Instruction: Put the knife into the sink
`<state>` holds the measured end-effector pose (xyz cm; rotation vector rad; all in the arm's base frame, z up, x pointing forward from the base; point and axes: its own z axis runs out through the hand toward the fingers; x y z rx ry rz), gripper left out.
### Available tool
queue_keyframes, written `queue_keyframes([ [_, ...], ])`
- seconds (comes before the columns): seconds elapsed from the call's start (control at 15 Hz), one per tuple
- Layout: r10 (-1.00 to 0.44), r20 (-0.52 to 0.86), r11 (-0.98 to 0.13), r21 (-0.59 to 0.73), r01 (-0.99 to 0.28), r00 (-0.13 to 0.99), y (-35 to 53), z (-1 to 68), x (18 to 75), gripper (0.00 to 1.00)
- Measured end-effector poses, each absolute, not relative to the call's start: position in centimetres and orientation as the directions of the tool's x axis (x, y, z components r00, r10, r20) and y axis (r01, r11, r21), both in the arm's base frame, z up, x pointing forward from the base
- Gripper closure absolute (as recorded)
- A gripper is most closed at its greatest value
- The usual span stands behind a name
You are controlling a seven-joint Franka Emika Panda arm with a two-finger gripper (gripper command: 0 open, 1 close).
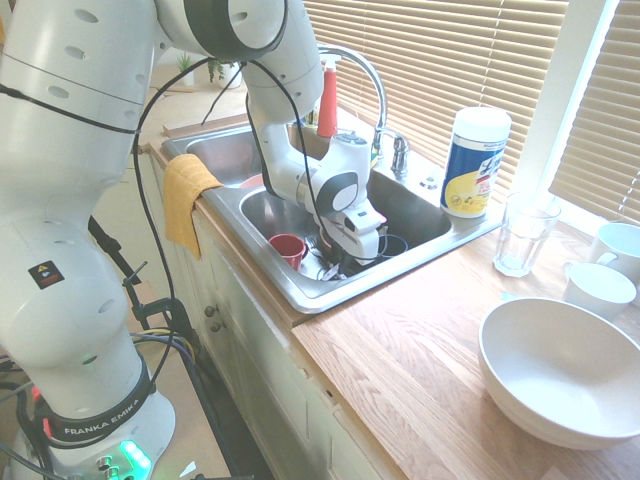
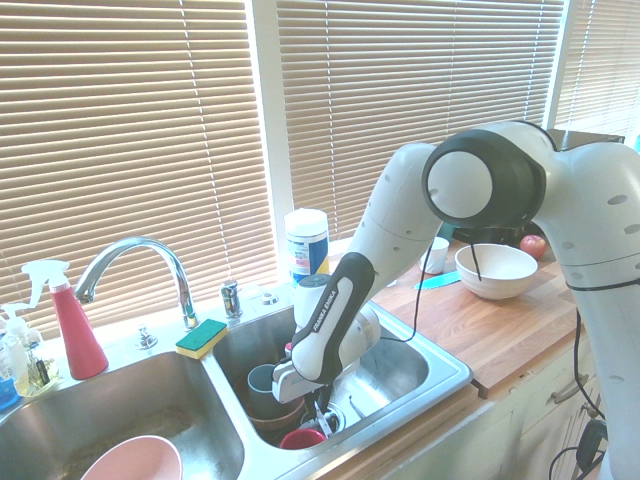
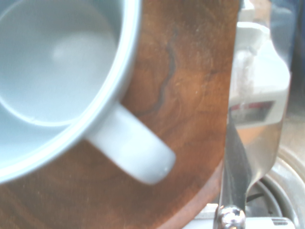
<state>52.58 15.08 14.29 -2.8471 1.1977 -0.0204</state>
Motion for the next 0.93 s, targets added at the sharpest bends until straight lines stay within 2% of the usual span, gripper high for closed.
queue_keyframes([
  [0.93, -0.713, -0.017, -0.698, -0.072, -0.712, 0.701, 14.6, 15.5, 53.1, 0.0],
])
